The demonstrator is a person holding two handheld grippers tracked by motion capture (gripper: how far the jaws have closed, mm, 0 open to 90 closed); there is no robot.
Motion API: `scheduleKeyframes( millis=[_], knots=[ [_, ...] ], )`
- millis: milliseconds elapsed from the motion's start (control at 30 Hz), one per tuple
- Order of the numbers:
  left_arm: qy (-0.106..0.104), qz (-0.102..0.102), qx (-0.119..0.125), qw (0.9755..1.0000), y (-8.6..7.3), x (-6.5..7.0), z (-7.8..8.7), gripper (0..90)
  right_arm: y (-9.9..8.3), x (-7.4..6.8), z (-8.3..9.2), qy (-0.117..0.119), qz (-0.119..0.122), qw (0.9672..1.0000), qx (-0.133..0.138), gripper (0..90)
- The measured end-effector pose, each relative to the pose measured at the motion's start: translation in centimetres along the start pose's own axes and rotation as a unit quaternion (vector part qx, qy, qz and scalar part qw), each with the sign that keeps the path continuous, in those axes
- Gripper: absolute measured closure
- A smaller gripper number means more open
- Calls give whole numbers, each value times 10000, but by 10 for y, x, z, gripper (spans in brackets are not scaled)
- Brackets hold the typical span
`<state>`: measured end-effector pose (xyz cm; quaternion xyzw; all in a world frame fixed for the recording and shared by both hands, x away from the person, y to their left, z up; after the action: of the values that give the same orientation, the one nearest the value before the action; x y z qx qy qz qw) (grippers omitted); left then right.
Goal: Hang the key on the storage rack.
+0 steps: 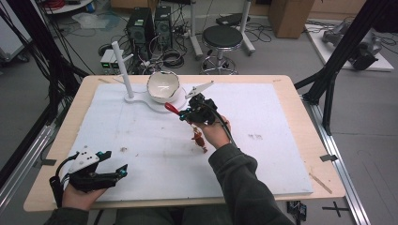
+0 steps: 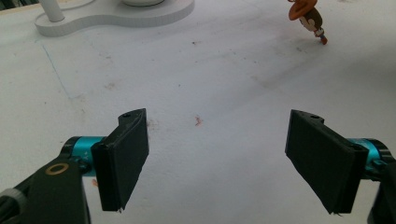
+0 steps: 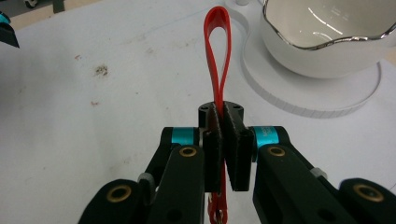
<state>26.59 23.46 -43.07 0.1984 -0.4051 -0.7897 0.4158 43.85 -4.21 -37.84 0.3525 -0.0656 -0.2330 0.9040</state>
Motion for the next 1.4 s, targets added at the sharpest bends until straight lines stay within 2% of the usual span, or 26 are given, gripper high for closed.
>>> scheduleKeyframes(
  millis=[300, 500, 700, 933, 1400],
  knots=[
    [2, -15, 4, 10000, 0, 0, 0, 219, 10, -2, 8, 7, 20, 9999, 155, 868],
    [16, 6, 22, 10000, 0, 0, 0, 219, 17, -2, 13, 25, -17, 9994, 349, 868],
    [8, 15, 21, 10000, 0, -1, 1, 219, 20, -2, 15, 61, -45, 9992, 387, 868],
    [26, 43, 45, 10000, 0, -1, 1, 219, 33, -6, 21, 13, 105, 9986, 510, 868],
    [41, 32, 54, 10000, 0, -2, 3, 219, 47, -8, 22, 21, 134, 9982, 578, 868]
  ],
)
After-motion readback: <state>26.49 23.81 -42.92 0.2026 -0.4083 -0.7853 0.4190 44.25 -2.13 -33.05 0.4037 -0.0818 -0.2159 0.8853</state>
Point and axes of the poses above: each handheld gripper's, and its own axes: z roughly backward along the jaws, y roughly out of its top, x roughly to its right, the point moved 5 cm from there along -z, roughly forward along the jaws, and after that the axes turned 8 degrees about -x, right-handed, at the moved point
